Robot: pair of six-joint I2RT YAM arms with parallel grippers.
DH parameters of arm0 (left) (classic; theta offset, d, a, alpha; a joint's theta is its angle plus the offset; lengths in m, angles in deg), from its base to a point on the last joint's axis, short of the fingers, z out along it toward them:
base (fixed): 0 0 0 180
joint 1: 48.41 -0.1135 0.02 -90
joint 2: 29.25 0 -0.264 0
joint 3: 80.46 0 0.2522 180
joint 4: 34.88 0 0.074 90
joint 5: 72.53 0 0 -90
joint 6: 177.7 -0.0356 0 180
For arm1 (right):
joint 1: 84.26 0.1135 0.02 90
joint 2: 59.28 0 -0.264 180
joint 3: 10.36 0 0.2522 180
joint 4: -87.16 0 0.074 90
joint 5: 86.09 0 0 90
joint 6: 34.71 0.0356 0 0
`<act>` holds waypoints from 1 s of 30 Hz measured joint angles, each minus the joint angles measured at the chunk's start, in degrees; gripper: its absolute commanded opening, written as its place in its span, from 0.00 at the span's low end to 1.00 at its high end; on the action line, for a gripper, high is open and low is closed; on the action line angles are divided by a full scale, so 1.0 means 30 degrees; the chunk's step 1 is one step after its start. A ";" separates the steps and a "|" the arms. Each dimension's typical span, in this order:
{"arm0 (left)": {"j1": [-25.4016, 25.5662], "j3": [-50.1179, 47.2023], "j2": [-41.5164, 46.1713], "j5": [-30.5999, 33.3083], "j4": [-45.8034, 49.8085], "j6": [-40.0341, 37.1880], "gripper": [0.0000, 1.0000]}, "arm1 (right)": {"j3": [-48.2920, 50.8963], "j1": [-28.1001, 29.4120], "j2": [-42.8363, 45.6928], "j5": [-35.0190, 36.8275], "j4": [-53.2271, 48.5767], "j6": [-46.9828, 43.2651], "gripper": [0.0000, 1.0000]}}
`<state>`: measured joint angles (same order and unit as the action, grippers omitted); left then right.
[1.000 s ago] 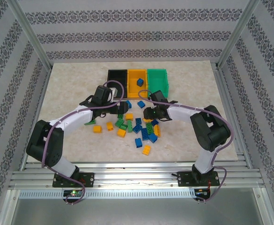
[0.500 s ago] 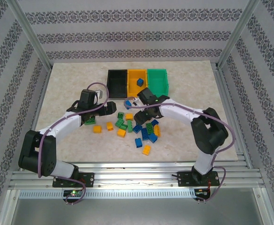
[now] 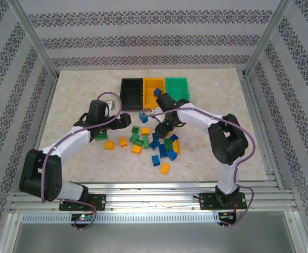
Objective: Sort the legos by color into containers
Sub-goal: Pick up the lego from the center of the table, then place the lego in the container.
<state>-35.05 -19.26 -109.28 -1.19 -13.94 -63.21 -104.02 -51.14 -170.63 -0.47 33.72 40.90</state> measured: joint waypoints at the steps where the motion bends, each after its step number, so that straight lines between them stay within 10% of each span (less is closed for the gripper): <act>1: 0.0000 0.0000 0.0007 0.0000 0.0015 -0.0007 0.99 | -0.0015 0.0007 -0.0299 -0.0080 -0.0138 -0.0095 0.70; 12: 0.0000 0.0197 0.0015 0.0015 0.0204 -0.0007 1.00 | -0.0583 -0.0554 -0.1574 -0.0969 -0.0627 -0.0160 0.28; 30: 0.0000 0.0189 0.0459 -0.0415 0.0168 0.0029 1.00 | 0.0721 -0.2455 0.1690 -0.1916 0.2441 0.2222 0.23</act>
<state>-35.05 -18.70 -107.90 -2.43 -13.44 -63.12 -101.85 -58.51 -165.56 -6.22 41.04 47.56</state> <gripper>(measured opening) 0.997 0.235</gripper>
